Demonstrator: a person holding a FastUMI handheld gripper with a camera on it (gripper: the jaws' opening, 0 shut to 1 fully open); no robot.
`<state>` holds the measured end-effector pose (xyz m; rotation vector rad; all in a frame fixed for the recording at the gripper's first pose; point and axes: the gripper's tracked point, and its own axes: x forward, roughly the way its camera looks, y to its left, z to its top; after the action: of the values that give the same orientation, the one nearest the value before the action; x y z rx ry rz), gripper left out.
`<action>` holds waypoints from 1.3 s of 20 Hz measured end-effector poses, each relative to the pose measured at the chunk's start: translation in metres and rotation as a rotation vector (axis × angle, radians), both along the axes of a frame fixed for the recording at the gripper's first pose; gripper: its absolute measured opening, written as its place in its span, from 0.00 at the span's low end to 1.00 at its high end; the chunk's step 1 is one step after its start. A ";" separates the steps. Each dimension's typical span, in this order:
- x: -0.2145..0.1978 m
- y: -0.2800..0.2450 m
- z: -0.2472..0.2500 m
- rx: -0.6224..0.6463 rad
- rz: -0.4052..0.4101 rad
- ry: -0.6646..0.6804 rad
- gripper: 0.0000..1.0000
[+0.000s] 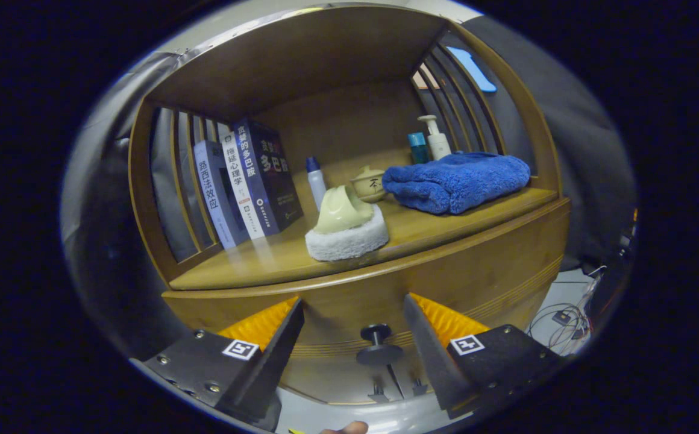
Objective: Pull open the drawer, take out the items inside it, and place them on the countertop above the cabinet.
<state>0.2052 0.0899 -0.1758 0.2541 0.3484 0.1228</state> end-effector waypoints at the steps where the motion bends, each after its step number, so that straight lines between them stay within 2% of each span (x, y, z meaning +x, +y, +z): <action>1: 0.001 0.000 0.000 0.002 0.000 0.000 1.00; 7: 0.002 -0.001 0.000 0.026 -0.005 -0.005 0.99; 18: 0.000 -0.001 0.003 -0.004 -0.002 -0.006 0.99; 22: -0.014 -0.007 0.025 -0.035 0.005 -0.053 0.97; 26: -0.035 -0.019 0.069 -0.074 0.015 -0.169 0.97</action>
<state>0.1702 0.0711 -0.1066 0.1662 0.1870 0.1448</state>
